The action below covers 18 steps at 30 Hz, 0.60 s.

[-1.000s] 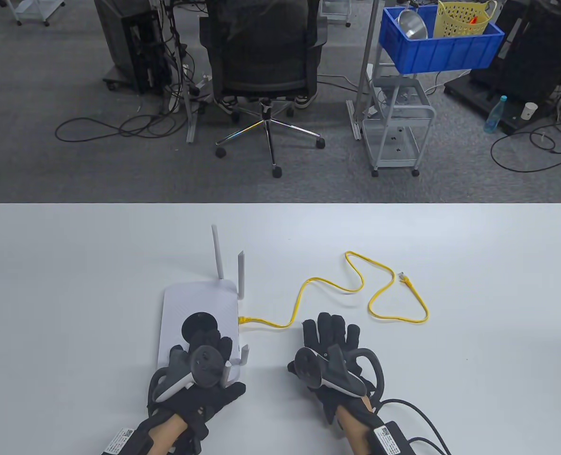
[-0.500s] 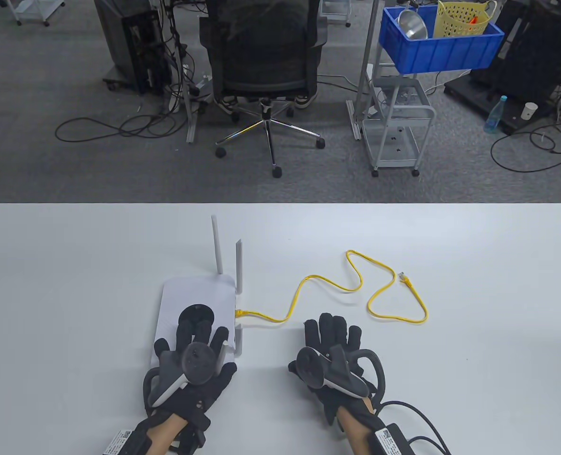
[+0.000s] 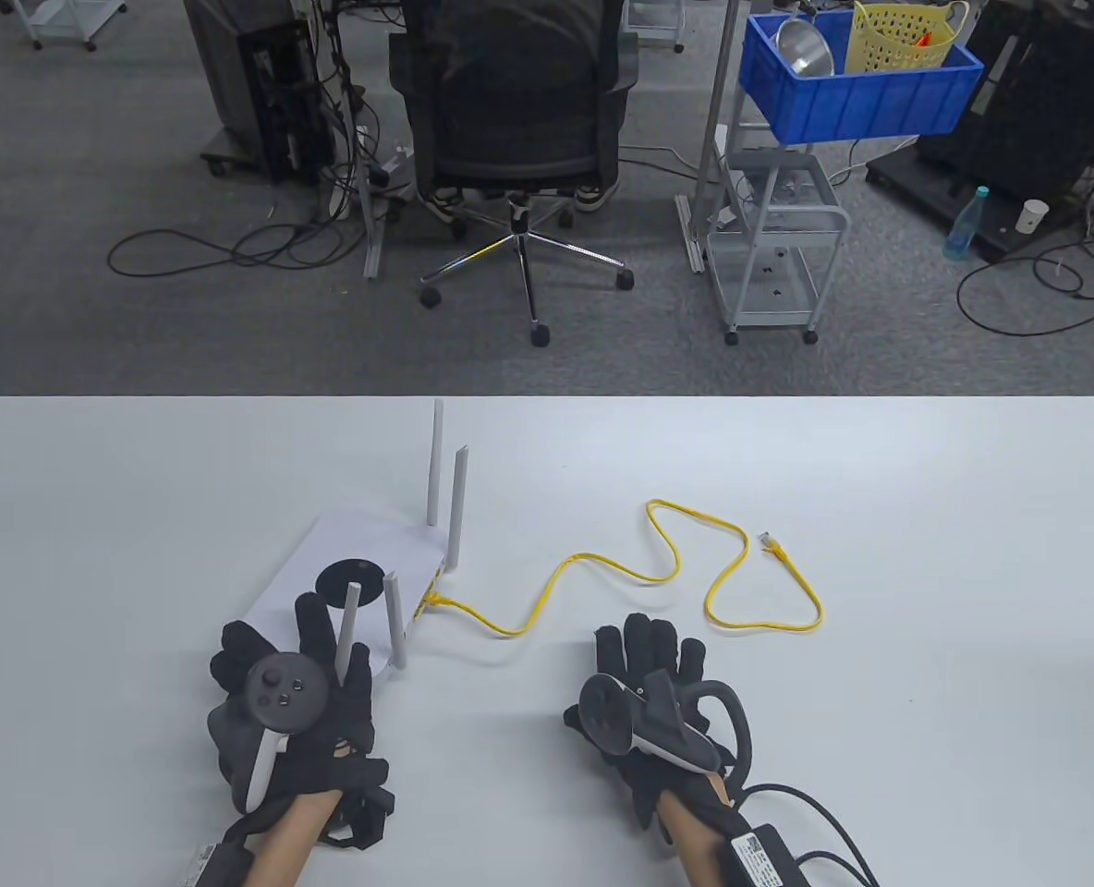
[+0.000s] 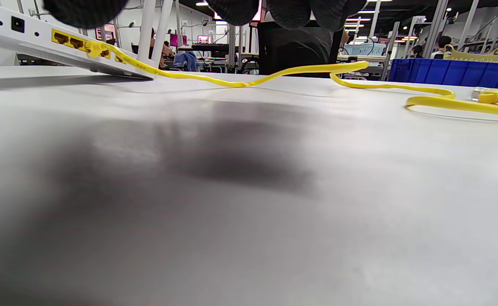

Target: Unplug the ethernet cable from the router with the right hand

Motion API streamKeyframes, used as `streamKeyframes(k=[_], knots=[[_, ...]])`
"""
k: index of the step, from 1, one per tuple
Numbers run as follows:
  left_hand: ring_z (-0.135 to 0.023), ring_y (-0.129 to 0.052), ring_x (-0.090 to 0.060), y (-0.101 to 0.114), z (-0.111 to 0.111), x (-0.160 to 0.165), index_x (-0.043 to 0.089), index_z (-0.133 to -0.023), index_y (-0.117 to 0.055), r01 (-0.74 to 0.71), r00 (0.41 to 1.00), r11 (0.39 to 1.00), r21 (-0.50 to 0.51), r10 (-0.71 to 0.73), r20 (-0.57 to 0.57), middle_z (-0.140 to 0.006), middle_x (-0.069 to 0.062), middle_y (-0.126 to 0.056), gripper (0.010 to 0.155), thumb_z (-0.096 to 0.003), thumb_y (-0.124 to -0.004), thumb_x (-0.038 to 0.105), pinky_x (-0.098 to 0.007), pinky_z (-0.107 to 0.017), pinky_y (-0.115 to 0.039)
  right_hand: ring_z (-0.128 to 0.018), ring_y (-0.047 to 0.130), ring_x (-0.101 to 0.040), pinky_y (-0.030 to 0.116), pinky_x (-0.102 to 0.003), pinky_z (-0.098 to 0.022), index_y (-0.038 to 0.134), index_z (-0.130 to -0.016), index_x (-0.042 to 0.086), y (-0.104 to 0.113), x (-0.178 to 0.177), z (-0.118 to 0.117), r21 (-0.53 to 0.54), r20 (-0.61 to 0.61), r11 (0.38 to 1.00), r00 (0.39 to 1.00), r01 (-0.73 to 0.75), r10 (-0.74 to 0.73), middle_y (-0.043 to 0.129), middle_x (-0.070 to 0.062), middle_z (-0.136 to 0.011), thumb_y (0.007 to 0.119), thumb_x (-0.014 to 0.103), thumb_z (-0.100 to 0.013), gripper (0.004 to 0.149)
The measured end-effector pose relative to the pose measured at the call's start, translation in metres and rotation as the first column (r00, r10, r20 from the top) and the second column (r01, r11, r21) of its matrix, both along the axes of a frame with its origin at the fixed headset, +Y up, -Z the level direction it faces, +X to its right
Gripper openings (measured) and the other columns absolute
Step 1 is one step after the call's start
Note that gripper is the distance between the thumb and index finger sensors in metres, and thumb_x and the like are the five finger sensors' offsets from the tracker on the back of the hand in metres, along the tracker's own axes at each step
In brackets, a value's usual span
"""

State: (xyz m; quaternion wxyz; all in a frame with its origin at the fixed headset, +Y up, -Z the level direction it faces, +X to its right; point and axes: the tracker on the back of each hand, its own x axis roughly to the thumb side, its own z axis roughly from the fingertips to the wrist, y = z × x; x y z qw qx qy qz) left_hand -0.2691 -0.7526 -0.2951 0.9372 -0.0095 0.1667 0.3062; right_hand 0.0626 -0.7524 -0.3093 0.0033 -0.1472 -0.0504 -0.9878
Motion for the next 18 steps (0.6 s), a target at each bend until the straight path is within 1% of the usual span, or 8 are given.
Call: streamKeyframes(k=[3,5,8,9,10,12,14,18], knots=[[-0.087,0.007,-0.070,-0.001,0.000,-0.009,0.038,-0.106,-0.001,-0.137,0.989,0.991,0.007,0.137,-0.058,-0.092,-0.040,0.030,0.069,-0.0603,-0.051,0.051,-0.077,-0.063,-0.026,-0.103,0.035,-0.063,0.028,-0.076,-0.068,0.028,-0.115,0.000,0.000,0.000,0.000,-0.005,-0.001,1.000,1.000,0.001,-0.001,0.028,-0.039,-0.116,0.056,0.059,-0.050,0.092],[-0.094,-0.010,-0.071,-0.002,0.000,-0.014,0.038,-0.104,0.002,-0.228,0.970,0.973,0.021,0.229,-0.082,-0.092,-0.046,0.024,0.070,-0.0605,-0.052,0.049,-0.074,-0.069,-0.040,-0.103,0.035,-0.063,0.029,-0.076,-0.068,0.028,-0.115,0.000,0.000,0.000,0.000,-0.008,-0.001,1.000,1.000,0.000,0.000,0.028,-0.039,-0.116,0.056,0.059,-0.050,0.092],[-0.103,-0.048,-0.059,-0.006,0.001,-0.024,0.036,-0.101,0.006,-0.366,0.922,0.929,0.051,0.369,-0.116,-0.095,-0.050,0.011,0.072,-0.0613,-0.053,0.045,-0.056,-0.075,-0.068,-0.103,0.035,-0.063,0.029,-0.076,-0.068,0.028,-0.115,0.000,0.000,0.000,0.000,-0.013,-0.002,1.000,1.000,-0.001,0.001,0.028,-0.039,-0.116,0.056,0.059,-0.050,0.092],[-0.103,-0.060,-0.052,-0.007,0.001,-0.026,0.032,-0.100,0.008,-0.407,0.904,0.912,0.057,0.411,-0.120,-0.096,-0.051,0.007,0.073,-0.0619,-0.054,0.043,-0.050,-0.074,-0.074,-0.103,0.035,-0.063,0.029,-0.076,-0.068,0.028,-0.115,0.000,0.000,0.000,0.000,-0.015,-0.003,1.000,1.000,0.000,0.000,0.028,-0.039,-0.116,0.056,0.059,-0.050,0.092],[-0.102,-0.069,-0.045,-0.009,0.001,-0.029,0.024,-0.099,0.011,-0.462,0.875,0.885,0.065,0.466,-0.131,-0.098,-0.051,0.003,0.076,-0.0622,-0.054,0.040,-0.046,-0.073,-0.079,-0.103,0.035,-0.063,0.029,-0.076,-0.068,0.028,-0.115,0.000,0.000,-0.001,0.000,-0.018,-0.004,1.000,1.000,0.002,-0.003,0.028,-0.039,-0.116,0.056,0.059,-0.050,0.092],[-0.098,-0.076,-0.037,-0.014,0.002,-0.035,0.008,-0.095,0.015,-0.535,0.827,0.842,0.072,0.539,-0.160,-0.103,-0.048,-0.003,0.082,-0.0623,-0.054,0.036,-0.040,-0.071,-0.082,-0.103,0.035,-0.063,0.029,-0.076,-0.068,0.028,-0.115,0.000,-0.001,-0.001,0.000,-0.024,-0.006,1.000,1.000,0.003,-0.003,0.028,-0.039,-0.116,0.056,0.059,-0.050,0.092],[-0.096,-0.078,-0.036,-0.017,0.001,-0.041,0.001,-0.093,0.014,-0.562,0.803,0.824,0.072,0.564,-0.191,-0.107,-0.043,-0.012,0.084,-0.0624,-0.057,0.034,-0.036,-0.070,-0.084,-0.103,0.036,-0.063,0.029,-0.076,-0.068,0.028,-0.115,0.000,-0.001,-0.001,0.000,-0.028,-0.007,1.000,1.000,0.001,-0.001,0.028,-0.039,-0.116,0.056,0.059,-0.050,0.092],[-0.095,-0.082,-0.033,-0.023,0.002,-0.056,0.000,-0.097,0.006,-0.633,0.735,0.769,0.092,0.634,-0.241,-0.110,-0.034,-0.033,0.085,-0.0621,-0.064,0.032,-0.035,-0.068,-0.086,-0.103,0.036,-0.063,0.029,-0.076,-0.069,0.028,-0.115,0.000,-0.001,-0.002,0.001,-0.033,-0.009,0.999,1.000,0.002,-0.002,0.028,-0.039,-0.116,0.056,0.059,-0.050,0.092]])
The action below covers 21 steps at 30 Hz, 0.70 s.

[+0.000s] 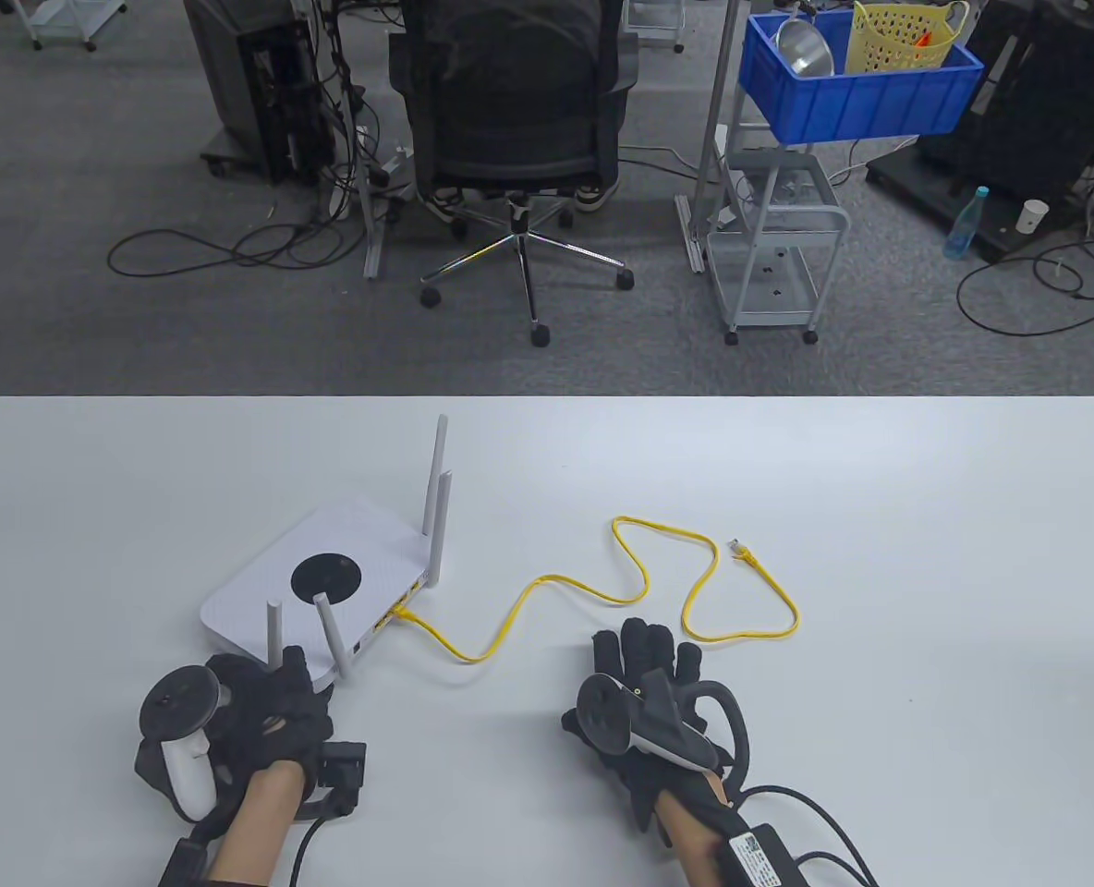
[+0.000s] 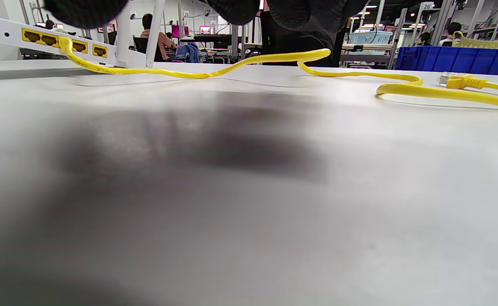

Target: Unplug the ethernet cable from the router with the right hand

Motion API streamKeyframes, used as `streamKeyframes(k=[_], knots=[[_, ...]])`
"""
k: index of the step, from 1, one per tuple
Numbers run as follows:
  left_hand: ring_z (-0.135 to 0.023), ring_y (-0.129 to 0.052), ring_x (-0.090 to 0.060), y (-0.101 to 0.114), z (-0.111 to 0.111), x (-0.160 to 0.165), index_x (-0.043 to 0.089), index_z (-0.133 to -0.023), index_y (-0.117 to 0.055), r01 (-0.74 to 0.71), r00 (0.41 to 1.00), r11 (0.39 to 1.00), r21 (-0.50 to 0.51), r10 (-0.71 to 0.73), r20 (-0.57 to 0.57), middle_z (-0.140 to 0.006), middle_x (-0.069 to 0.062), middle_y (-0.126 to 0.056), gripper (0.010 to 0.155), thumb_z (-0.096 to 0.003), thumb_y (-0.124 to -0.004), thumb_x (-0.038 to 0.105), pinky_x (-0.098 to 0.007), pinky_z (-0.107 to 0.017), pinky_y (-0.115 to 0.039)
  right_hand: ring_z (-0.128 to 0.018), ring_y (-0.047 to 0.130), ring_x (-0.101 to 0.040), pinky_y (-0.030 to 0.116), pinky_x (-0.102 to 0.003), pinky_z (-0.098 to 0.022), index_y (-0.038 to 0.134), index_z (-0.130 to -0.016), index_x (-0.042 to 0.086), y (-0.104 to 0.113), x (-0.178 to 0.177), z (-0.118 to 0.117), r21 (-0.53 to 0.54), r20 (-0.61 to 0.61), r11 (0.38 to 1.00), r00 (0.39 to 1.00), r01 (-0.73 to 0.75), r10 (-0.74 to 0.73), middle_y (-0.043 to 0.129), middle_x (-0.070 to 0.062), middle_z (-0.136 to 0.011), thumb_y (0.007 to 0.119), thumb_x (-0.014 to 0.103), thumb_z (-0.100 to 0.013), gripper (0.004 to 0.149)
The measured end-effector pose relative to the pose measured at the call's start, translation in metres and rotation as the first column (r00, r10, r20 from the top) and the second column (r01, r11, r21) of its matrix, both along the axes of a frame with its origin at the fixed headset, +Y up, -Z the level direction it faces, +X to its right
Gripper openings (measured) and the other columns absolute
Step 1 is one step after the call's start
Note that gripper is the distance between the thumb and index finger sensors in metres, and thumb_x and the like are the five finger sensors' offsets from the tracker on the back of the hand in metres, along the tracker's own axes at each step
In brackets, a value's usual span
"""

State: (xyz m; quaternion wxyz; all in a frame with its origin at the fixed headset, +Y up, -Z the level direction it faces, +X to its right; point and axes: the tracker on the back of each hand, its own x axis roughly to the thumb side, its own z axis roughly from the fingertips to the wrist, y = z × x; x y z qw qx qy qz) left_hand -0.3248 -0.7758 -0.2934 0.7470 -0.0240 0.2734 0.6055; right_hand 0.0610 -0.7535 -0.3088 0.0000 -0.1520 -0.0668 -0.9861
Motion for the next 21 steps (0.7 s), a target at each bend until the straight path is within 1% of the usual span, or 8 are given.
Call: streamKeyframes(k=[2,5,9,14,18,21], knots=[[-0.095,-0.083,-0.033,-0.002,0.000,-0.005,0.001,-0.099,0.003,-0.054,0.998,0.998,0.016,0.054,-0.014,-0.110,-0.031,-0.039,0.084,-0.0619,-0.066,0.031,-0.036,-0.068,-0.087,-0.104,0.037,-0.062,0.030,-0.076,-0.069,0.028,-0.115,0.000,0.001,0.000,0.000,0.010,-0.005,1.000,1.000,0.006,-0.006,0.029,-0.039,-0.116,0.056,0.059,-0.050,0.092],[-0.096,-0.084,-0.034,-0.003,0.001,-0.008,0.002,-0.102,0.000,-0.119,0.993,0.992,0.049,0.120,-0.021,-0.111,-0.030,-0.041,0.083,-0.0621,-0.067,0.031,-0.036,-0.068,-0.087,-0.105,0.040,-0.060,0.032,-0.076,-0.070,0.031,-0.115,0.001,0.004,-0.001,0.002,0.046,-0.020,0.999,0.999,0.028,-0.027,0.032,-0.037,-0.117,0.056,0.059,-0.050,0.090],[-0.096,-0.083,-0.035,-0.005,-0.001,-0.002,0.003,-0.103,-0.003,-0.201,0.980,0.976,0.089,0.200,0.015,-0.110,-0.031,-0.040,0.082,-0.0621,-0.068,0.030,-0.038,-0.068,-0.087,-0.105,0.047,-0.056,0.036,-0.075,-0.071,0.035,-0.114,0.003,0.012,-0.004,0.007,0.121,-0.063,0.988,0.994,0.101,-0.093,0.038,-0.034,-0.117,0.057,0.058,-0.051,0.087],[-0.095,-0.084,-0.036,-0.002,-0.005,0.016,0.004,-0.105,-0.005,-0.238,0.969,0.959,0.151,0.223,0.111,-0.110,-0.032,-0.041,0.081,-0.0618,-0.069,0.029,-0.040,-0.067,-0.087,-0.105,0.054,-0.053,0.040,-0.074,-0.071,0.039,-0.114,0.005,0.021,-0.013,0.014,0.183,-0.122,0.965,0.978,0.189,-0.168,0.043,-0.031,-0.117,0.057,0.058,-0.051,0.085],[-0.094,-0.085,-0.037,0.001,-0.004,0.033,0.003,-0.105,-0.007,-0.266,0.957,0.944,0.194,0.234,0.173,-0.110,-0.032,-0.043,0.080,-0.0612,-0.069,0.028,-0.041,-0.065,-0.088,-0.105,0.056,-0.051,0.042,-0.073,-0.072,0.040,-0.114,0.005,0.024,-0.019,0.018,0.191,-0.137,0.956,0.971,0.222,-0.198,0.045,-0.030,-0.117,0.056,0.059,-0.051,0.084],[-0.092,-0.086,-0.038,0.003,-0.002,0.045,0.002,-0.105,-0.009,-0.269,0.951,0.939,0.215,0.225,0.210,-0.109,-0.033,-0.044,0.080,-0.0606,-0.070,0.028,-0.041,-0.063,-0.089,-0.105,0.057,-0.051,0.043,-0.072,-0.072,0.041,-0.114,0.005,0.026,-0.020,0.019,0.184,-0.129,0.942,0.957,0.281,-0.261,0.045,-0.030,-0.117,0.056,0.059,-0.051,0.084]])
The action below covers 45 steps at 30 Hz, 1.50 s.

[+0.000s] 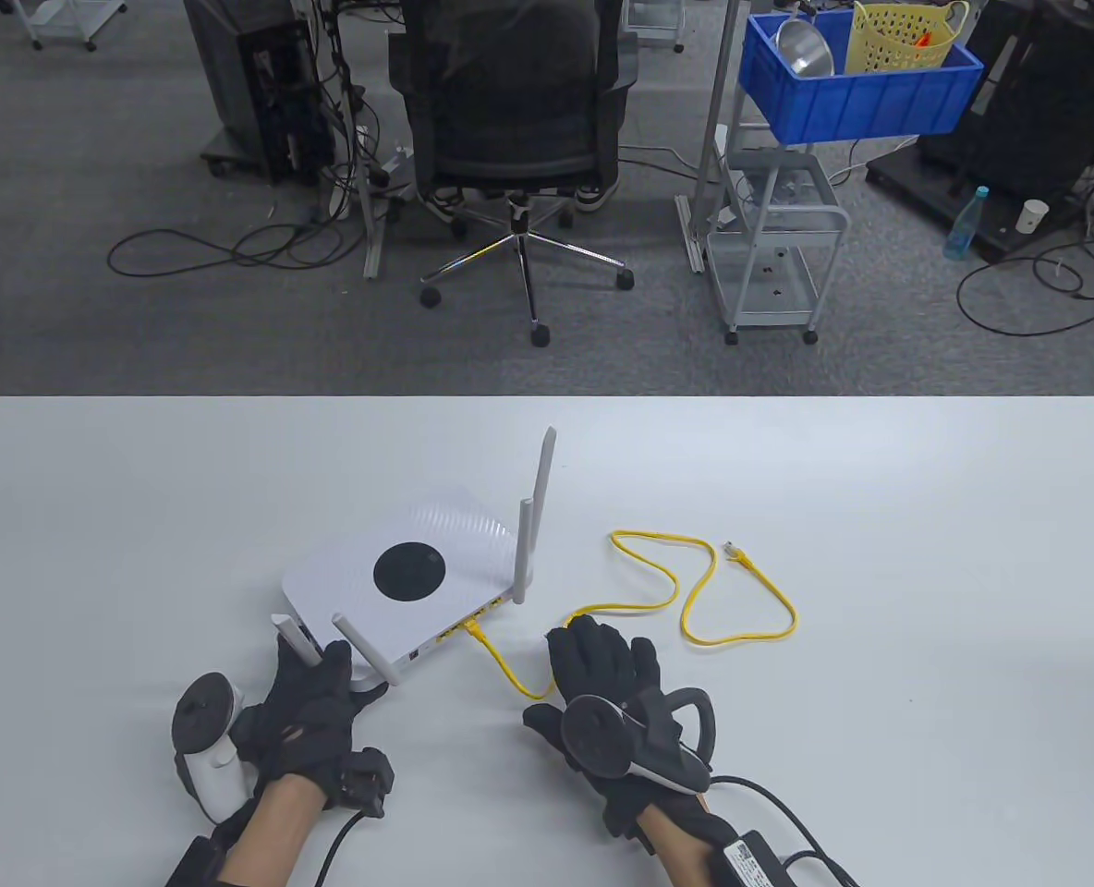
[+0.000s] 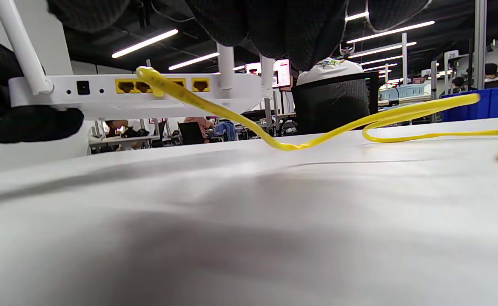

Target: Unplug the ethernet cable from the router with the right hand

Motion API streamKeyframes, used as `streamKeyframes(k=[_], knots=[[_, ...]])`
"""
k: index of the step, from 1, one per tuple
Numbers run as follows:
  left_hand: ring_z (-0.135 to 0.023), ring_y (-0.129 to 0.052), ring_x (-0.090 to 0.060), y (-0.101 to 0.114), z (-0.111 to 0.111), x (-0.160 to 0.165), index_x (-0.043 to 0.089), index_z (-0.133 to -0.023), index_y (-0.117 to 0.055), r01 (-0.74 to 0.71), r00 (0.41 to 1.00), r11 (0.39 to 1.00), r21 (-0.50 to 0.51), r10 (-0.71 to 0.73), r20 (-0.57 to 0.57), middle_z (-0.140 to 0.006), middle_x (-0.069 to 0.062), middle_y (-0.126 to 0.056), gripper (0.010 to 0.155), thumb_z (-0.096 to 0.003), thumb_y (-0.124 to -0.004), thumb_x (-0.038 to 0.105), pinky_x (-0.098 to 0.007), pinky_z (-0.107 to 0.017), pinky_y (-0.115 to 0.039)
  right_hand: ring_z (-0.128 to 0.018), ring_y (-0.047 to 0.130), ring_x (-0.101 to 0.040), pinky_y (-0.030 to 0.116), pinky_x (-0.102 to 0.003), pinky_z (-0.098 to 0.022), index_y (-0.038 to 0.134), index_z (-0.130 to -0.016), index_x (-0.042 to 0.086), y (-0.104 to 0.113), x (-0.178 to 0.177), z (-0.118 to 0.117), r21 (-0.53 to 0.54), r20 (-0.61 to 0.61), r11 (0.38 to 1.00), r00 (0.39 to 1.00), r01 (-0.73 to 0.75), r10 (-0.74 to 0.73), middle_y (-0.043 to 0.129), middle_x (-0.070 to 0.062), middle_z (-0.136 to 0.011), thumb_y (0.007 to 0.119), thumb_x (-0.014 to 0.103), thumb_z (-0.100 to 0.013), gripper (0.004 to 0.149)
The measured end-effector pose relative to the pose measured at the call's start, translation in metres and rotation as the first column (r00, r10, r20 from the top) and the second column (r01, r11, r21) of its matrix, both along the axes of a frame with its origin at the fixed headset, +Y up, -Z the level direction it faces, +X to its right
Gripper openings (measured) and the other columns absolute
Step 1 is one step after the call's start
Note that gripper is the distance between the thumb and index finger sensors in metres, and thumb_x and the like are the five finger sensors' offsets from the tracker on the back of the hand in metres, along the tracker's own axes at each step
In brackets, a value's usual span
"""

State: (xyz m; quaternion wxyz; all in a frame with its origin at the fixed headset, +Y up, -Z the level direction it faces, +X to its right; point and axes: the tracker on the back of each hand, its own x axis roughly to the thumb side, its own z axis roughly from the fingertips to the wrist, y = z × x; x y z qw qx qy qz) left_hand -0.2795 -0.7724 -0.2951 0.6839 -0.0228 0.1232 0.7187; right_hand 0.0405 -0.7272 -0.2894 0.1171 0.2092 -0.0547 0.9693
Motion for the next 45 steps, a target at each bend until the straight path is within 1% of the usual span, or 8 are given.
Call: streamKeyframes(k=[9,13,20,28,33,37,42,45], knots=[[-0.092,-0.086,-0.038,0.000,0.004,0.024,0.002,-0.105,-0.010,0.009,0.997,1.000,0.010,-0.010,0.078,-0.108,-0.034,-0.044,0.080,-0.0605,-0.070,0.028,-0.042,-0.063,-0.089,-0.100,0.069,-0.045,0.054,-0.068,-0.072,0.048,-0.112,0.006,-0.002,-0.003,0.000,-0.059,0.033,0.991,0.992,0.124,-0.122,0.057,-0.026,-0.114,0.055,0.059,-0.052,0.081],[-0.091,-0.086,-0.039,-0.001,0.008,0.027,0.002,-0.105,-0.010,-0.033,0.996,0.999,0.009,0.032,0.080,-0.108,-0.034,-0.044,0.080,-0.0604,-0.071,0.028,-0.042,-0.063,-0.088,-0.087,0.088,-0.037,0.071,-0.059,-0.066,0.060,-0.107,0.006,-0.008,-0.004,-0.004,-0.108,0.104,0.977,0.979,0.186,-0.175,0.075,-0.022,-0.104,0.054,0.059,-0.052,0.078],[-0.092,-0.086,-0.039,0.001,0.008,0.031,0.002,-0.105,-0.009,-0.046,0.993,0.999,0.023,0.043,0.108,-0.108,-0.033,-0.044,0.080,-0.0605,-0.070,0.028,-0.043,-0.063,-0.088,-0.074,0.097,-0.029,0.077,-0.053,-0.062,0.063,-0.104,0.008,-0.015,-0.006,-0.007,-0.189,0.140,0.952,0.966,0.240,-0.216,0.088,-0.015,-0.093,0.053,0.060,-0.052,0.074],[-0.092,-0.086,-0.039,-0.001,0.006,0.043,0.002,-0.105,-0.010,-0.053,0.983,0.998,0.035,0.046,0.175,-0.108,-0.033,-0.044,0.080,-0.0603,-0.070,0.028,-0.043,-0.064,-0.088,-0.065,0.100,-0.024,0.079,-0.051,-0.059,0.066,-0.102,0.009,-0.028,0.008,-0.022,-0.311,0.243,0.846,0.897,0.432,-0.369,0.094,-0.012,-0.084,0.051,0.061,-0.051,0.074],[-0.092,-0.086,-0.038,-0.003,0.006,0.049,0.002,-0.105,-0.010,-0.065,0.980,0.997,0.045,0.055,0.192,-0.108,-0.033,-0.044,0.079,-0.0599,-0.070,0.028,-0.043,-0.063,-0.088,-0.058,0.101,-0.023,0.080,-0.050,-0.057,0.072,-0.098,0.009,-0.027,0.020,-0.023,-0.334,0.302,0.775,0.840,0.536,-0.451,0.097,-0.010,-0.078,0.052,0.060,-0.052,0.071],[-0.091,-0.087,-0.038,-0.004,0.007,0.051,0.002,-0.105,-0.011,-0.074,0.977,0.996,0.057,0.061,0.203,-0.108,-0.033,-0.044,0.079,-0.0595,-0.070,0.027,-0.043,-0.063,-0.089,-0.053,0.101,-0.018,0.078,-0.050,-0.058,0.075,-0.094,0.010,-0.024,0.026,-0.022,-0.357,0.359,0.717,0.796,0.599,-0.487,0.098,-0.006,-0.072,0.061,0.056,-0.054,0.063],[-0.091,-0.087,-0.038,-0.003,0.007,0.054,0.002,-0.105,-0.011,-0.055,0.973,0.996,0.072,0.038,0.228,-0.108,-0.033,-0.045,0.079,-0.0594,-0.070,0.027,-0.042,-0.063,-0.089,-0.046,0.100,-0.014,0.077,-0.050,-0.059,0.078,-0.089,0.008,-0.026,0.031,-0.020,-0.394,0.432,0.607,0.722,0.690,-0.540,0.098,-0.002,-0.065,0.068,0.049,-0.056,0.053],[-0.091,-0.087,-0.038,-0.003,0.007,0.055,0.002,-0.105,-0.011,-0.047,0.971,0.996,0.075,0.028,0.236,-0.108,-0.033,-0.044,0.079,-0.0592,-0.070,0.027,-0.042,-0.063,-0.089,-0.045,0.099,-0.014,0.077,-0.051,-0.059,0.078,-0.089,0.009,-0.028,0.033,-0.020,-0.397,0.442,0.598,0.716,0.697,-0.541,0.097,-0.002,-0.064,0.068,0.048,-0.057,0.052]])
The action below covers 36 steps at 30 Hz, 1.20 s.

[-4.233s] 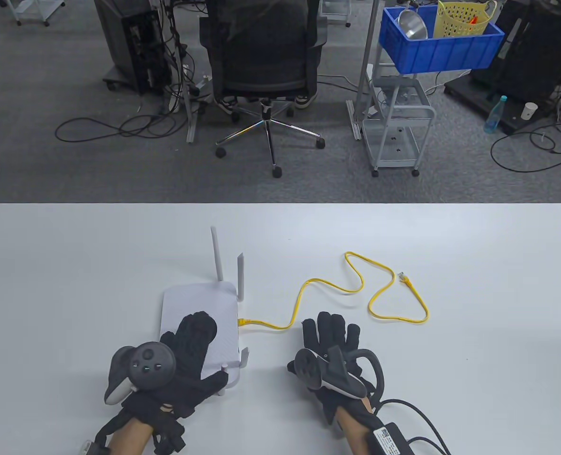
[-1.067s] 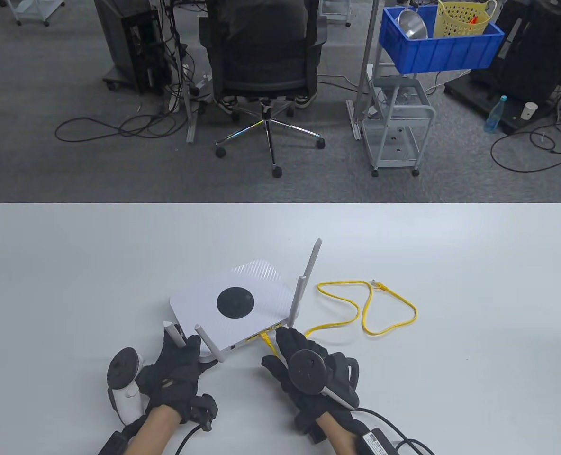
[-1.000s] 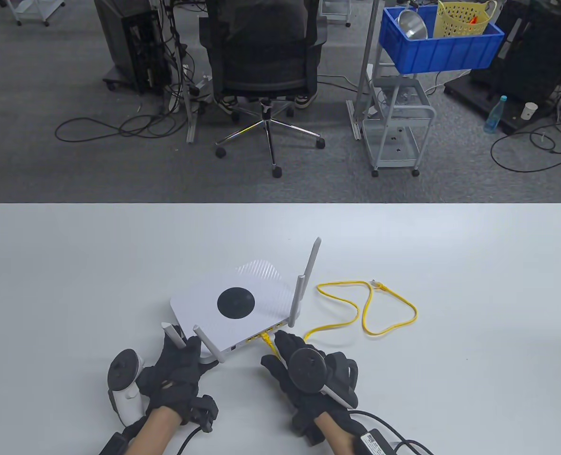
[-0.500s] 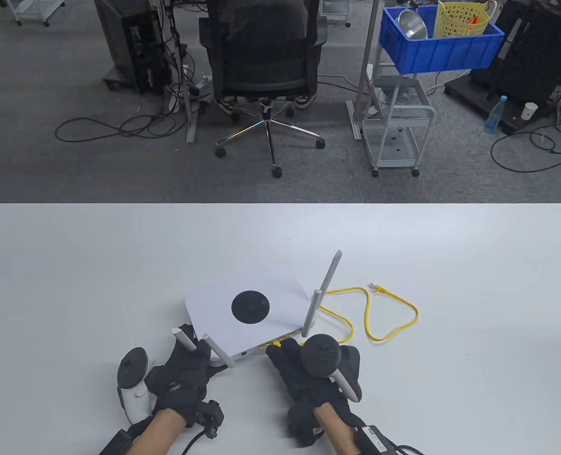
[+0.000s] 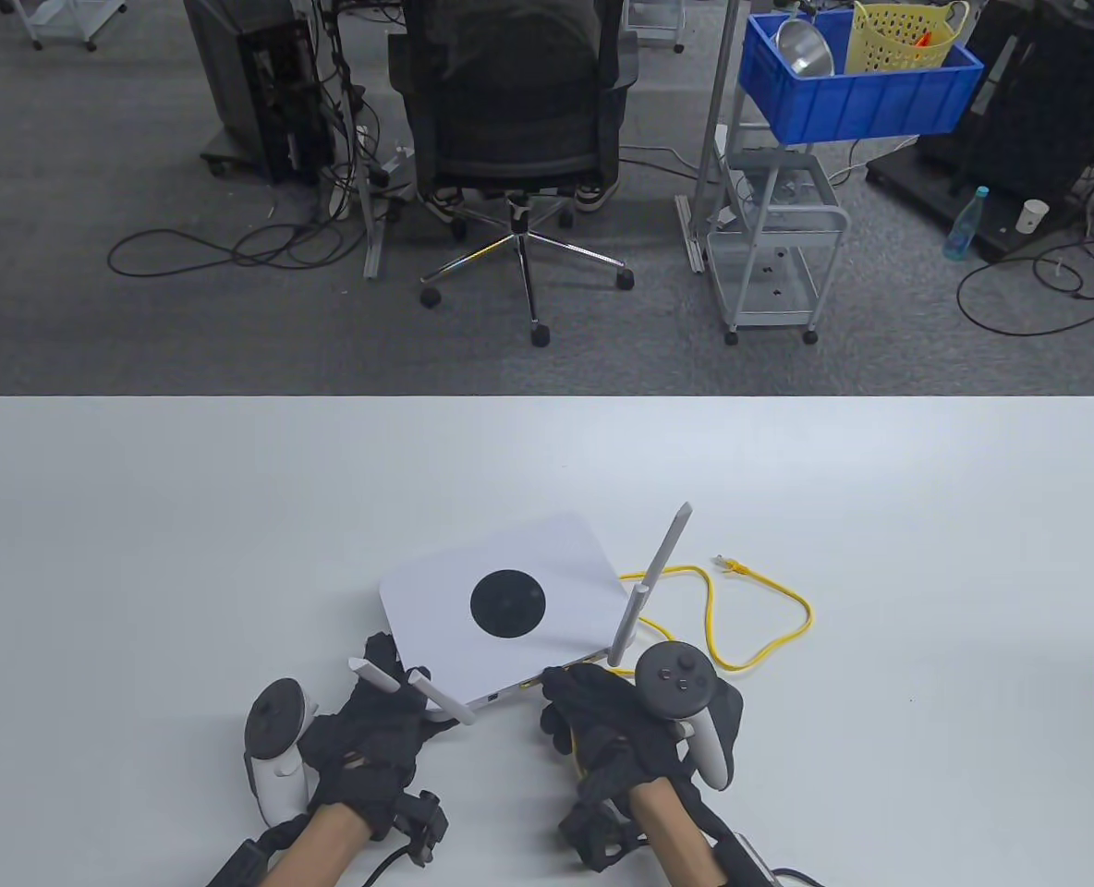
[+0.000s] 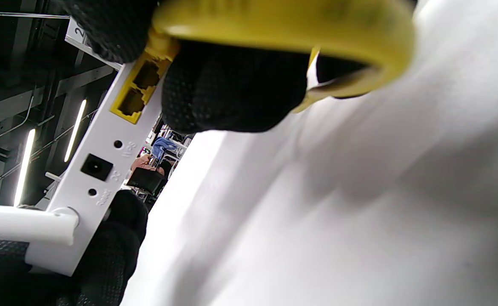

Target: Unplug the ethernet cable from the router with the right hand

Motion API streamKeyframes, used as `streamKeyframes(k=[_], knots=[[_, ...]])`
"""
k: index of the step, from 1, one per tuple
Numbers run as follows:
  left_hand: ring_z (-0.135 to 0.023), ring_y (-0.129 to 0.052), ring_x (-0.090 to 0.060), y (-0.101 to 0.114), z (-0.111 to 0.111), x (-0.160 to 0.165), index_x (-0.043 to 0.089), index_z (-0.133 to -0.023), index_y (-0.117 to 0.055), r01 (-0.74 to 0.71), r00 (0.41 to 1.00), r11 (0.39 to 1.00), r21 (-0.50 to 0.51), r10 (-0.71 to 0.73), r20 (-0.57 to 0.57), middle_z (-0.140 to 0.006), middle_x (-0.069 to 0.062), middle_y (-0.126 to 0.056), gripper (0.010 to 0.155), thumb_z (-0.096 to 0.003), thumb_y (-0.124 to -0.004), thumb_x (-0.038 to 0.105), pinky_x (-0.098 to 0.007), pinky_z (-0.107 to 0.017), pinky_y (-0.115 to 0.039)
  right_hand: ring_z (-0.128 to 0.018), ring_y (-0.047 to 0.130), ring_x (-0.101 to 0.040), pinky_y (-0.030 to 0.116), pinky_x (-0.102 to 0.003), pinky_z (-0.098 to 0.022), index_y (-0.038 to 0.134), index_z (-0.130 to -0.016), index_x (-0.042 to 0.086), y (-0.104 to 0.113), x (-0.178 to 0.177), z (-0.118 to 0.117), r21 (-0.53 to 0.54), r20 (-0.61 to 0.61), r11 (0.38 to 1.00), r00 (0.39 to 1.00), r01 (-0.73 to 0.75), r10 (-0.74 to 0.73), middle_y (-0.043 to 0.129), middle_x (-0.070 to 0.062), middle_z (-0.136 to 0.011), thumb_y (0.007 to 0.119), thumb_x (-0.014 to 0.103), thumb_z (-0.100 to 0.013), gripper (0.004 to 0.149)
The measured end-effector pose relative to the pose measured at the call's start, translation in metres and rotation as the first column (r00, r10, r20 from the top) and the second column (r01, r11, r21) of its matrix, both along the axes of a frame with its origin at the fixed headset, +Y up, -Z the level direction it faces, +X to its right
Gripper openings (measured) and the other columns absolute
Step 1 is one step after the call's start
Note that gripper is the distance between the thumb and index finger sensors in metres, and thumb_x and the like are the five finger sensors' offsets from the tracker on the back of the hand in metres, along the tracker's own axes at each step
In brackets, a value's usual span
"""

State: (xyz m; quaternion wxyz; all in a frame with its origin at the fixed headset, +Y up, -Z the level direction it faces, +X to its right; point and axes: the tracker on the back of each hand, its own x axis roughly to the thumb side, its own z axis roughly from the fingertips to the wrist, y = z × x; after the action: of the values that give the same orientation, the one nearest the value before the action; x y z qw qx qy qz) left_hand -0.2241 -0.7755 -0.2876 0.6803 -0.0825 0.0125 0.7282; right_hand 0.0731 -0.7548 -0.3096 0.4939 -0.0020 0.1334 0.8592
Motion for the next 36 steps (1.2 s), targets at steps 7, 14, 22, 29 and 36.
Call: streamKeyframes(k=[7,14,22,29,36], knots=[[-0.091,-0.087,-0.038,-0.0043,-0.0032,-0.0009,0.002,-0.106,-0.011,-0.023,1.000,1.000,-0.012,0.023,0.003,-0.108,-0.033,-0.045,0.079,-0.0592,-0.070,0.027,-0.042,-0.063,-0.089,-0.046,0.098,-0.016,0.076,-0.053,-0.059,0.077,-0.090,0.008,0.0031,-0.0018,0.0007,0.018,-0.004,0.999,1.000,-0.029,0.029,0.096,-0.003,-0.066,0.065,0.051,-0.056,0.055],[-0.090,-0.087,-0.039,-0.0045,-0.0039,-0.0023,0.002,-0.106,-0.012,0.017,1.000,1.000,0.004,-0.017,0.005,-0.108,-0.033,-0.046,0.080,-0.0588,-0.071,0.027,-0.043,-0.062,-0.089,-0.048,0.098,-0.019,0.075,-0.055,-0.059,0.076,-0.091,0.006,-0.0008,-0.0057,0.0012,0.020,-0.017,0.995,0.995,-0.097,0.097,0.096,-0.006,-0.067,0.063,0.052,-0.056,0.059],[-0.090,-0.087,-0.039,-0.0062,-0.0037,-0.0009,0.002,-0.105,-0.012,0.000,1.000,1.000,-0.003,0.000,0.005,-0.107,-0.033,-0.046,0.080,-0.0588,-0.071,0.027,-0.042,-0.063,-0.089,-0.047,0.098,-0.014,0.074,-0.056,-0.061,0.077,-0.089,0.008,-0.0026,-0.0026,0.0017,-0.019,0.021,1.000,1.000,-0.013,0.014,0.096,-0.002,-0.065,0.066,0.049,-0.057,0.053],[-0.090,-0.088,-0.037,-0.0076,-0.0046,0.0017,0.001,-0.105,-0.010,-0.020,1.000,1.000,-0.014,0.021,0.018,-0.107,-0.033,-0.046,0.079,-0.0589,-0.069,0.027,-0.041,-0.062,-0.089,-0.038,0.090,-0.010,0.071,-0.058,-0.063,0.077,-0.085,0.011,-0.0062,0.0021,0.0029,-0.010,0.098,0.980,0.975,0.200,-0.198,0.091,0.000,-0.056,0.073,0.045,-0.058,0.044],[-0.088,-0.090,-0.037,-0.0070,-0.0064,-0.0025,0.001,-0.106,-0.013,-0.047,0.999,0.998,-0.037,0.047,-0.012,-0.107,-0.033,-0.049,0.078,-0.0586,-0.070,0.026,-0.041,-0.061,-0.090,-0.031,0.088,-0.007,0.077,-0.053,-0.060,0.080,-0.082,0.011,-0.0064,0.0007,-0.0009,0.058,0.064,0.974,0.973,0.218,-0.222,0.090,0.001,-0.048,0.075,0.045,-0.057,0.042]])
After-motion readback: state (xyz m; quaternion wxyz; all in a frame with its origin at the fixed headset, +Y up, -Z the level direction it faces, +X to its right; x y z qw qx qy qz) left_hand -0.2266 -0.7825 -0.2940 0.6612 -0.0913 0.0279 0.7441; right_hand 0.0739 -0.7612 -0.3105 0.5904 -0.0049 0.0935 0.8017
